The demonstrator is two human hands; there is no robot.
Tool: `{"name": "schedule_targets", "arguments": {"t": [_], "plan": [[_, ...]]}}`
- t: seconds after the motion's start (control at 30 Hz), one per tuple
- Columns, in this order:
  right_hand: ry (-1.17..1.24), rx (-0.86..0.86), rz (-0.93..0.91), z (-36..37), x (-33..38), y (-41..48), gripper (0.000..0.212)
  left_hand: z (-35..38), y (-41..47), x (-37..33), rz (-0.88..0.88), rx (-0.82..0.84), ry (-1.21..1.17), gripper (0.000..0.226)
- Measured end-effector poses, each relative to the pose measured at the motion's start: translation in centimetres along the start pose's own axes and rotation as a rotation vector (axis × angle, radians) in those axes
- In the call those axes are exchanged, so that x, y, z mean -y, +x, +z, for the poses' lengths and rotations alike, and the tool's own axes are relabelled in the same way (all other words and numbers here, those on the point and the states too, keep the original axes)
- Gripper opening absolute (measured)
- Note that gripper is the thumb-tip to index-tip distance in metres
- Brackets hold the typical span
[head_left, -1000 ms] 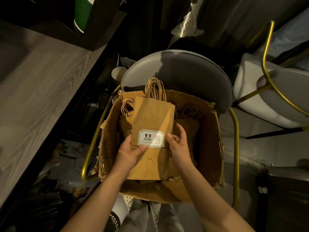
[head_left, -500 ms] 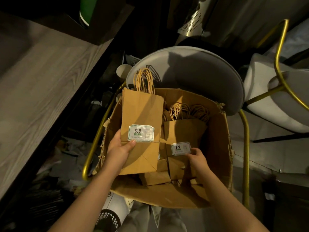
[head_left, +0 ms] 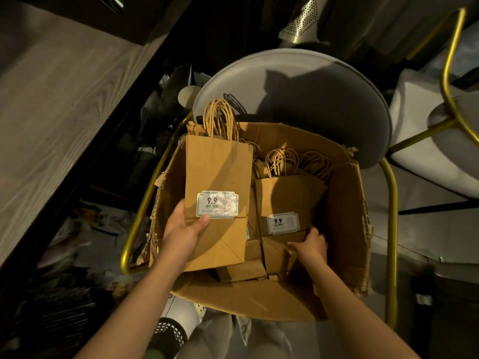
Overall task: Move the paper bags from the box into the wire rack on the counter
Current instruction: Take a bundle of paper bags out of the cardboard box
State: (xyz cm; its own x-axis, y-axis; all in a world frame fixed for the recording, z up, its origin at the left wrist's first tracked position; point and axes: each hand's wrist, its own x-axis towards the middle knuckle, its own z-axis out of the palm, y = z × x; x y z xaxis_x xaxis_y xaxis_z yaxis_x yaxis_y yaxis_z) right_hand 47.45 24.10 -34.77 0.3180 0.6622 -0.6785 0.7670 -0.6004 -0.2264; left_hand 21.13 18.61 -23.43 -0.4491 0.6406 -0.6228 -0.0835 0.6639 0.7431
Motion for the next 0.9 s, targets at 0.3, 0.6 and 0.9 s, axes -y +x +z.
{"name": "schedule_targets", "arguments": {"t": [0.3,0.6,0.9], "plan": [[0.034,-0.044,-0.031,0.5,0.0,-0.6,0.076,0.2,0.0,0.4,0.008,-0.027,0.041,0.053],[0.463,0.025,-0.137,-2.7,-0.3,-2.8,0.019,0.3,-0.5,0.4,0.02,0.011,0.039,0.049],[0.929,0.01,-0.16,-4.9,1.5,-8.1,0.013,-0.6,-1.7,-0.9,0.033,0.052,0.04,0.048]]}}
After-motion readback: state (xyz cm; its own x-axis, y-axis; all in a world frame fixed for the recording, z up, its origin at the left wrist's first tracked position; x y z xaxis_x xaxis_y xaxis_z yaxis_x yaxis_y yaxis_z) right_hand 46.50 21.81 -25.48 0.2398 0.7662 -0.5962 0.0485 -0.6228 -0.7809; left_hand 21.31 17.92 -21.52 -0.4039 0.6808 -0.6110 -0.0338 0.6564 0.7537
